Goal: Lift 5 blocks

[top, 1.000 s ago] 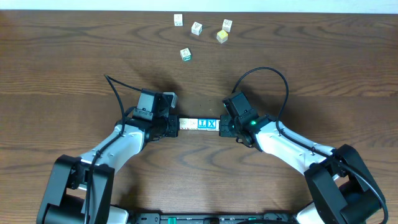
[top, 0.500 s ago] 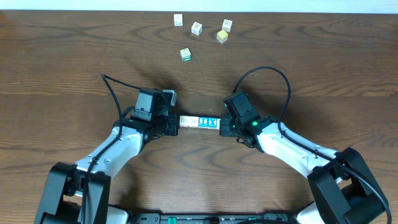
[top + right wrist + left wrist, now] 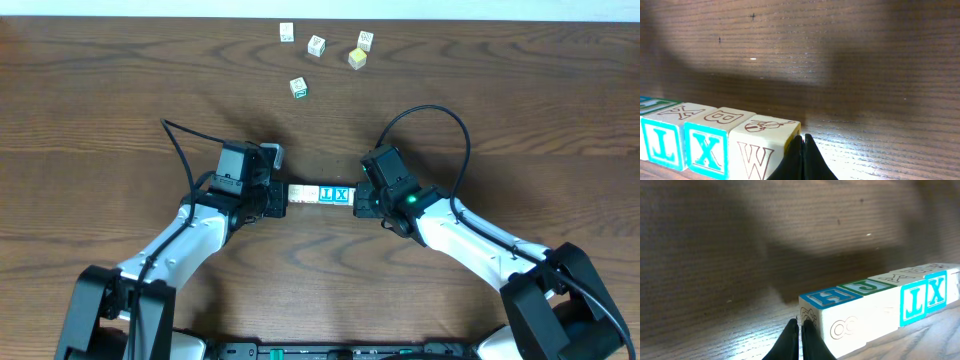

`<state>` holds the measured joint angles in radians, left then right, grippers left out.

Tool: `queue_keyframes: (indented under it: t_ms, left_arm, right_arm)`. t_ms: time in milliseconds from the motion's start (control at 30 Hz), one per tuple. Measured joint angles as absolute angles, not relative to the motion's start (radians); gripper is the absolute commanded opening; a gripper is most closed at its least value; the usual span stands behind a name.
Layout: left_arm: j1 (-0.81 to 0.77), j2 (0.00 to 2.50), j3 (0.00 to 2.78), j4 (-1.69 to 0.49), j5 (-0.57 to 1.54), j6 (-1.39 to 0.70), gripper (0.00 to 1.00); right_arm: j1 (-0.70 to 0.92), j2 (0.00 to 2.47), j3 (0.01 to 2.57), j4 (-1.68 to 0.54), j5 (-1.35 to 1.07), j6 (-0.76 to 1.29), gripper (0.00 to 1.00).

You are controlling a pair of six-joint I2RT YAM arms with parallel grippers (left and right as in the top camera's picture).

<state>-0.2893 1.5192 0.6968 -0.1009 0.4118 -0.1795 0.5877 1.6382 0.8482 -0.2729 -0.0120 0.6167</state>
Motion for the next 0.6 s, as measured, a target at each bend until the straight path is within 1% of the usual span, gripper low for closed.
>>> queue_keyframes:
  t_ms: [200,600]
  left_arm:
    - [-0.289,1.471,0.697,-0.101,0.411,-0.18,0.07]
    - [-0.287,1.46,0.697,-0.108,0.408,-0.183,0.07]
  right_arm:
    - [0.588,1.632,0.852,-0.272,-0.007,0.617,0.01]
    - [0.588,1.588,0.857,-0.276,0.006,0.614,0.01]
